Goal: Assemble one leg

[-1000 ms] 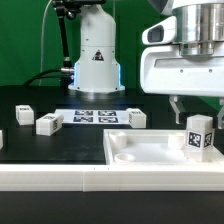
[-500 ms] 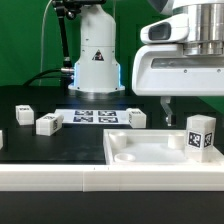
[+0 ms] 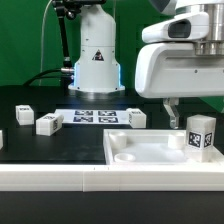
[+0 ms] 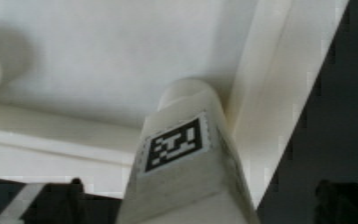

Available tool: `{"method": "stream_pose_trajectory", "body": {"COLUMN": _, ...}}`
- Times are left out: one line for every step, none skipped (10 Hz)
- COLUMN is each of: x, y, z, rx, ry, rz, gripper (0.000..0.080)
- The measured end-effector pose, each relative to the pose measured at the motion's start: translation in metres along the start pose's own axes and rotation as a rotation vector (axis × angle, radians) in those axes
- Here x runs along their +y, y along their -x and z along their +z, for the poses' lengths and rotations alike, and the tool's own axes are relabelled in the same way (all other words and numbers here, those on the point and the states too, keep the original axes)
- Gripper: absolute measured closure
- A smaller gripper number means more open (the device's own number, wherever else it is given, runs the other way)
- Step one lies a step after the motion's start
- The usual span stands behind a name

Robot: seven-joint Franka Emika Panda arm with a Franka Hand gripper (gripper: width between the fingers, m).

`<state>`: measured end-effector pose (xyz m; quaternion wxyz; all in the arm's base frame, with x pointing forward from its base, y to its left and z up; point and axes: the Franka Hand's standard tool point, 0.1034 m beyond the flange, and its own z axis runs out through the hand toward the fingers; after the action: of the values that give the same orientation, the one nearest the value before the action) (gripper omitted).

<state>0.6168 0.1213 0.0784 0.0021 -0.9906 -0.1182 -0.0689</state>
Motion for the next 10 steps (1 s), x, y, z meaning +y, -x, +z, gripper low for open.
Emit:
{"method": "stream_pose_trajectory", "body": {"x": -0.0005, "y": -0.0001, "z": 0.0001, "rx": -0.002, "ry": 0.014, "rz": -0.109, "gripper": 0.015}}
{"method": "stream_pose_trajectory", "body": {"x": -0.0007, "y": -0.0006, "z": 0.0001, "rx": -0.005, "ry": 0.024, "rz": -0.192, "gripper": 0.015}}
{"method": "stream_pose_trajectory", "body": {"x": 0.0003, "y": -0.0018, "z": -0.0007, "rx": -0.01, "ry": 0.031, "rz": -0.265, "gripper": 0.015}}
{"method": "stream_pose_trajectory", "body": {"x": 0.0034, "y": -0.0028, "z": -0.0014, "rx": -0.012, "ry": 0.035, "rz": -0.354, "gripper": 0.015}}
{"method": "stream_pose_trajectory", "body": {"x": 0.0044, "y": -0.0023, "z": -0.001, "rx": -0.013, "ry": 0.036, "rz": -0.397, "gripper": 0.015}}
{"method": "stream_pose_trajectory", "body": {"x": 0.0045, "y": -0.0022, "z": -0.001, "rx": -0.013, "ry": 0.036, "rz": -0.398, "gripper": 0.0238}}
{"method": "stream_pose_trajectory", "body": {"x": 0.0046, "y": -0.0022, "z": -0.001, "rx": -0.013, "ry": 0.036, "rz": -0.396, "gripper": 0.0374}}
{"method": "stream_pose_trajectory", "body": {"x": 0.0046, "y": -0.0022, "z": -0.001, "rx": -0.013, "ry": 0.036, "rz": -0.396, "gripper": 0.0374}}
{"method": "stream_pose_trajectory", "body": {"x": 0.0044, "y": -0.0026, "z": -0.0013, "rx": -0.012, "ry": 0.035, "rz": -0.388, "gripper": 0.0502}}
{"method": "stream_pose_trajectory", "body": {"x": 0.0042, "y": -0.0027, "z": -0.0014, "rx": -0.011, "ry": 0.035, "rz": -0.361, "gripper": 0.0502}}
